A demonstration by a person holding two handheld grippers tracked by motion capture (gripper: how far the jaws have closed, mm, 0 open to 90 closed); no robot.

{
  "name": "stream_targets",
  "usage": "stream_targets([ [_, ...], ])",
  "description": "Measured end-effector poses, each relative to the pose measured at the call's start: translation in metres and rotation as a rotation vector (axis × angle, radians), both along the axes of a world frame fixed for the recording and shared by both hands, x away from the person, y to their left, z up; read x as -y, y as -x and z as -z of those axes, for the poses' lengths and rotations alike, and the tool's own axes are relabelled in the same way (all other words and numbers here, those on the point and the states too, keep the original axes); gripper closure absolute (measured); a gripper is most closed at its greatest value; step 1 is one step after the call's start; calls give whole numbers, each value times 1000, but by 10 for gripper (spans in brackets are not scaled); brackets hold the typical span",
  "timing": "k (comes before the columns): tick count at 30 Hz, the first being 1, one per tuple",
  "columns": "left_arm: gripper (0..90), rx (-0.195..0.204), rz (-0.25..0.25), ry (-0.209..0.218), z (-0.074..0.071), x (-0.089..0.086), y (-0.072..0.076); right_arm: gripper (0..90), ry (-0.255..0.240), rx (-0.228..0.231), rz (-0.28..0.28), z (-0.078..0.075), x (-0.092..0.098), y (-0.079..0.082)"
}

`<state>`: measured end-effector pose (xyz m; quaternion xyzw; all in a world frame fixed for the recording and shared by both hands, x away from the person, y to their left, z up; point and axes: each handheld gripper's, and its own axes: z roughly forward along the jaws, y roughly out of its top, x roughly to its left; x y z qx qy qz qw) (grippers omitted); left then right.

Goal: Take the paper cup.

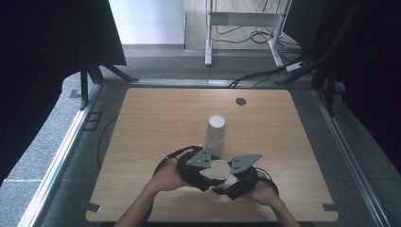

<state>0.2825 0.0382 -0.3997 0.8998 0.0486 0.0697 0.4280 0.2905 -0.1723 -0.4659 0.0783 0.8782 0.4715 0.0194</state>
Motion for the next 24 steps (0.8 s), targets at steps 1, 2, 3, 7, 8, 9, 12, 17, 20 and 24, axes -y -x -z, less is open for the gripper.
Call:
stream_targets([
  [1,287,1,-6,-1,0,-1,0,169,2,0,6,0,0,0],
  [2,287,5,-9,-8,-1,-2,-1,161,3,-2,13,0,1,0],
  [3,287,9,-14,-12,-2,-3,-1,157,3,-1,19,0,2,-1],
  [7,286,13,-46,-19,-4,-7,-2,146,13,-4,40,-1,5,-2],
  [8,285,14,-53,-20,-4,-8,-3,146,13,-5,48,-1,6,-3],
  [9,285,15,-64,-23,-4,-9,-3,146,16,-5,49,-1,7,-3],
  [12,284,12,-92,-30,-5,-12,-6,143,24,-5,68,-2,10,-4],
  [17,284,17,-140,-49,-5,-18,-11,142,40,-7,92,-2,14,-6],
  [20,284,15,-173,-57,-4,-23,-15,142,47,-7,106,-2,17,-7],
  [24,284,13,-213,-67,-2,-29,-20,142,50,-6,130,-2,20,-8],
])
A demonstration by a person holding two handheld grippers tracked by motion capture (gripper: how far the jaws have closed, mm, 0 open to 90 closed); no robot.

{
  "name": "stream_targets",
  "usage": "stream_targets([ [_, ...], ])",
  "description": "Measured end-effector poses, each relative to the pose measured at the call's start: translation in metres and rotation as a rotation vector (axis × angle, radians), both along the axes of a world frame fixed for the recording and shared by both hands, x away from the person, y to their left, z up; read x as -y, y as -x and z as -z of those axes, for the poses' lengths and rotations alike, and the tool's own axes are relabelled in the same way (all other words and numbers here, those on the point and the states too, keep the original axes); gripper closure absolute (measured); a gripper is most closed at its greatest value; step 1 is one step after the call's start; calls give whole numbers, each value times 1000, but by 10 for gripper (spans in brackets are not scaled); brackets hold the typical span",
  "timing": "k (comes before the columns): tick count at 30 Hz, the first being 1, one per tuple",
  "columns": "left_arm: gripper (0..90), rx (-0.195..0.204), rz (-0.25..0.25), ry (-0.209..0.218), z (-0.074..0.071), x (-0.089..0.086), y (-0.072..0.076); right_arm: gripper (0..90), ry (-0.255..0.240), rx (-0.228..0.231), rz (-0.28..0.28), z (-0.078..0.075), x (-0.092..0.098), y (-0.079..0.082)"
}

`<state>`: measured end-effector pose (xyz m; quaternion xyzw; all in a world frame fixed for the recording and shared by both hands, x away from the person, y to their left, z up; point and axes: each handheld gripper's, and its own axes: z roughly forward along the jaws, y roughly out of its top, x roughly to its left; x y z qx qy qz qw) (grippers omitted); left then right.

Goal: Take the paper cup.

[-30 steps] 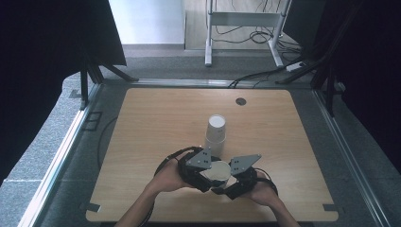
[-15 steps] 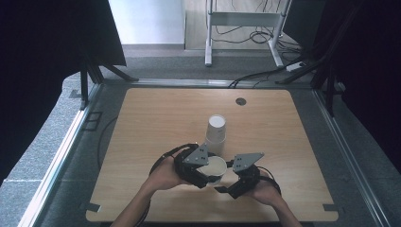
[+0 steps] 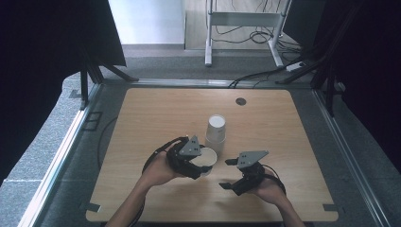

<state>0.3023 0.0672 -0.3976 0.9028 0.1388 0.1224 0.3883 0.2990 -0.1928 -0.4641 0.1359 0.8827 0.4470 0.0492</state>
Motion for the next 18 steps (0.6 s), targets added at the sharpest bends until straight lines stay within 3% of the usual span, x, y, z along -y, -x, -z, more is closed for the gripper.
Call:
stream_targets([
  [18,284,8,-193,-18,2,-36,-22,137,11,5,97,-1,21,-6],
])
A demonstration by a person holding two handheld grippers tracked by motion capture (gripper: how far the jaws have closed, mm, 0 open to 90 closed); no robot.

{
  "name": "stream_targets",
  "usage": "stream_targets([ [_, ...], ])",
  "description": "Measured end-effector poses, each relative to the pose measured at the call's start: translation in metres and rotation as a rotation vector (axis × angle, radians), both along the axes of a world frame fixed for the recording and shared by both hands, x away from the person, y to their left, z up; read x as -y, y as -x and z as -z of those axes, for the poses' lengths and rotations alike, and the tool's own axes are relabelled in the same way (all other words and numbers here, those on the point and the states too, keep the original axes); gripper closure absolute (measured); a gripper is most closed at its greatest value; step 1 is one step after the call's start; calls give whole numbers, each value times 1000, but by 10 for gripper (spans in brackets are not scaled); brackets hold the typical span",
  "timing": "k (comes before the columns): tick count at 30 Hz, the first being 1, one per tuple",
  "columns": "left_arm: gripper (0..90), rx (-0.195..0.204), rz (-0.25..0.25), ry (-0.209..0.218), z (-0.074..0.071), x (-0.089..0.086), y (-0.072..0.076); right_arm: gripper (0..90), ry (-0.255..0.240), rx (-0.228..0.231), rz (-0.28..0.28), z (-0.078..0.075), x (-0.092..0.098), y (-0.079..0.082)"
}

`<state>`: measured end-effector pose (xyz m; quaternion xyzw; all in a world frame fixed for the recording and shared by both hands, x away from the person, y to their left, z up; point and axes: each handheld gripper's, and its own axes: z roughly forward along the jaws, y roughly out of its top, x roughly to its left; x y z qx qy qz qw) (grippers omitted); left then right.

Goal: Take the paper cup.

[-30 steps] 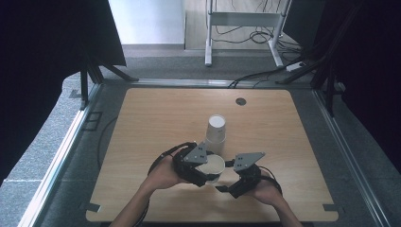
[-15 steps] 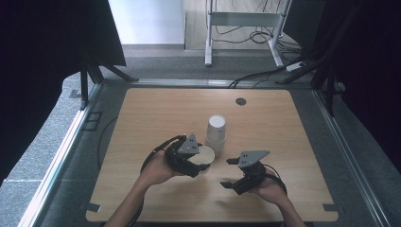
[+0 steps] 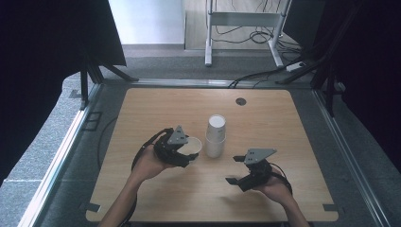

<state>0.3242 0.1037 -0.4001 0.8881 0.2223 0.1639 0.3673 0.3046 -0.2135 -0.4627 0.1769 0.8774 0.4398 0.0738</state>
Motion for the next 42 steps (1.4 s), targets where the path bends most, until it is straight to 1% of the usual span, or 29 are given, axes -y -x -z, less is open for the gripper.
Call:
stream_targets([
  [1,282,2,-14,0,0,-2,-2,136,-2,0,7,0,1,0],
  [3,282,10,-45,-14,0,-7,-5,132,-4,0,20,0,4,-1],
  [9,280,14,-139,-29,4,-23,-16,129,-1,3,60,-1,13,-4],
  [15,278,22,-204,-40,11,-31,-28,127,9,0,86,1,18,-6],
  [22,274,12,-281,-30,26,-38,-42,128,23,-5,111,2,21,-8],
  [24,273,6,-303,-19,31,-40,-46,128,26,-5,114,3,21,-9],
  [27,273,12,-336,-12,39,-42,-51,128,30,-6,118,3,21,-9],
  [30,267,7,-371,-8,46,-43,-55,128,33,-10,122,4,22,-10],
  [33,262,5,-395,0,53,-44,-58,128,35,-12,125,5,22,-10],
  [37,257,7,-406,-3,60,-41,-59,129,38,-15,126,6,22,-11],
  [40,252,17,-408,-34,64,-37,-59,129,40,-18,128,7,22,-11],
  [42,247,16,-407,-36,66,-36,-59,129,41,-20,128,7,22,-11],
])
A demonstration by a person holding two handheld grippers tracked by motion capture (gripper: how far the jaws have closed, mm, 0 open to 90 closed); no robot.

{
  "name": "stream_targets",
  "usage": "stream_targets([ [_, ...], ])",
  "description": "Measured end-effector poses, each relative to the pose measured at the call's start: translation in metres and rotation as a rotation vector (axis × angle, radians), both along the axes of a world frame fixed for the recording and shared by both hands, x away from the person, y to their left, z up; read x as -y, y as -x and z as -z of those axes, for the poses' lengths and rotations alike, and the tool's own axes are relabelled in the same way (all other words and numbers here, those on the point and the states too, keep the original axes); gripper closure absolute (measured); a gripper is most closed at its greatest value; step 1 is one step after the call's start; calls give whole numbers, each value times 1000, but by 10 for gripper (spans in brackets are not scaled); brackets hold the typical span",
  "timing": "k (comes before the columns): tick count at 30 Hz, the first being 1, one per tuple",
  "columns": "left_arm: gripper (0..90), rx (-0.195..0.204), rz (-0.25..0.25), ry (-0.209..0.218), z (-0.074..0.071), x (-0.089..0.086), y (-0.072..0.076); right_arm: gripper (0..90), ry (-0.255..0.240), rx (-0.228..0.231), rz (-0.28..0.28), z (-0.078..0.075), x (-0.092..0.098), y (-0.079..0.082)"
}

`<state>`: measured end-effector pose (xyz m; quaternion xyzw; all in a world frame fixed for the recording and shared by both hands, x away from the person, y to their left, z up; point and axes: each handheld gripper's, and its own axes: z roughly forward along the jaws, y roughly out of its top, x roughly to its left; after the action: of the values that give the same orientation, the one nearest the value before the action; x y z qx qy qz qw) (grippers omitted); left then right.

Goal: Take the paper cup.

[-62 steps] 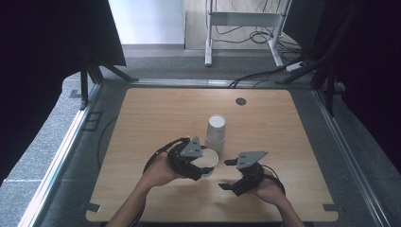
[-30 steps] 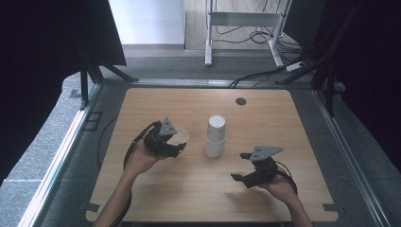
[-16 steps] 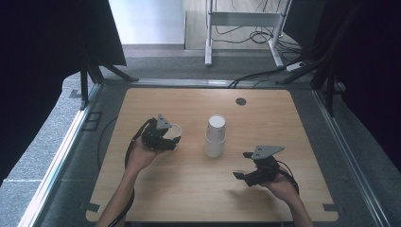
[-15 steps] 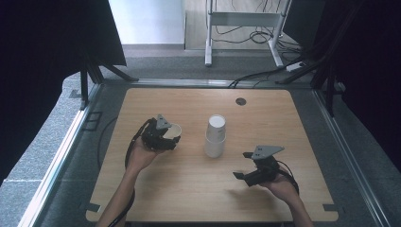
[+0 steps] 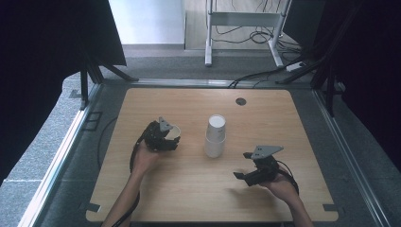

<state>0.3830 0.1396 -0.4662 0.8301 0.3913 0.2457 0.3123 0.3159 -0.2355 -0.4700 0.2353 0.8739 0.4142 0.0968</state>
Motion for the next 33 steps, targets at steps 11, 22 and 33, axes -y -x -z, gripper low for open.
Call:
stream_targets([
  [11,104,-27,-19,70,-3,-1,-1,129,9,-9,-7,1,-1,0],
  [22,24,20,17,118,-27,-1,16,129,11,-9,-8,1,0,0],
  [33,4,50,56,123,-38,1,37,129,12,-10,-8,-1,1,1],
])
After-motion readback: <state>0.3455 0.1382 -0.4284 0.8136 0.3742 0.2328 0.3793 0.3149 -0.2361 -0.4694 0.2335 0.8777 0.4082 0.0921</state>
